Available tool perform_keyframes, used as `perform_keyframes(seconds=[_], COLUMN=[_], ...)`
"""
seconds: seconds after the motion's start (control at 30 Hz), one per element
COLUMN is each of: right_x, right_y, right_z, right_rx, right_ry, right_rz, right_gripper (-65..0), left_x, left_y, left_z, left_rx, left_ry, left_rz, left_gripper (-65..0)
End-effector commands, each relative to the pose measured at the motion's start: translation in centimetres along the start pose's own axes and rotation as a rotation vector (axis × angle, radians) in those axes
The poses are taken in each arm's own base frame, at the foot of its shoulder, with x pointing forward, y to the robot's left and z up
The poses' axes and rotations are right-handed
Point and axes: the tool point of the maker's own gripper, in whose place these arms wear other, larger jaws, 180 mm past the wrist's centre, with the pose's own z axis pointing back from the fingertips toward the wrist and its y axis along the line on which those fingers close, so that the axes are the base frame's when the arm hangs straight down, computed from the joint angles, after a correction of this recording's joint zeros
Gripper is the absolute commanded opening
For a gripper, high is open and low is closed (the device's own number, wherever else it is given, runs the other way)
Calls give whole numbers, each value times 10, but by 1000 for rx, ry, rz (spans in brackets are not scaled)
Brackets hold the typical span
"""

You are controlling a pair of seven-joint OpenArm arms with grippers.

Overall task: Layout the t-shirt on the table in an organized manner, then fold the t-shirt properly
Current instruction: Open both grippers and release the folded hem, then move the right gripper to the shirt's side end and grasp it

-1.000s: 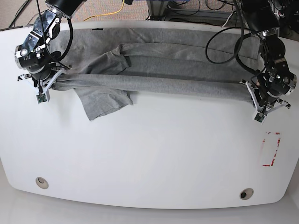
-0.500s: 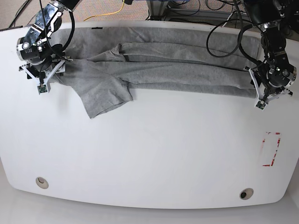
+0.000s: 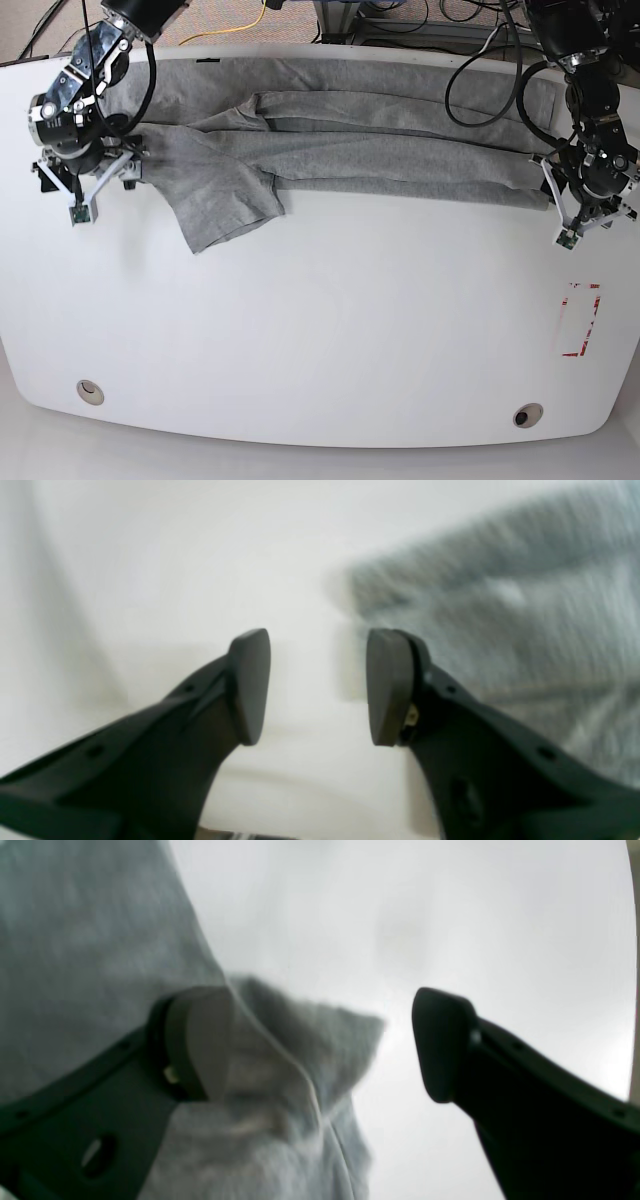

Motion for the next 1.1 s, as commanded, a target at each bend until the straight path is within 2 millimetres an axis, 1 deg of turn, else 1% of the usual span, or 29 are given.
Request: perform_keyframes(seconds=[0.0,0.13,0.2,0.33,0.53,0.67,0.8,1.0,1.07], right_x=[31,45,52,65,70,66,69,58,57], right_y=[4,13,22,43,67,78,97,111,121], right_z=[-13,-36,-49,-69,-88,-96,-99,-105,-106], right_rx=[38,106,154,232,314,350,391,427,447], right_ry=[-73,-70,-62,-75,-69,-46,-65,-29,-25], right_rz=[-43,-92,-105,-110,-113,-123,-146,-163,-170], right_gripper=[-111,-111,-111,-111,-111,-111,-111,-113,-114], left_x=[24,36,42,51,60,61,62,62,62], left_y=[14,14,16,21,26,26,27,27,27], left_z=[9,10,11,14,17,17,17,17,17], left_rx=[37,38,42,52,63,63,64,64,64], left_ry=[-69,-101,-116,-138,-160,-164,-166,-166,-166], left_rz=[-4,10,15,20,25,24,25,25,25], left_gripper=[-361,-363,-363,-363,-363,-363,-363,-363,-363])
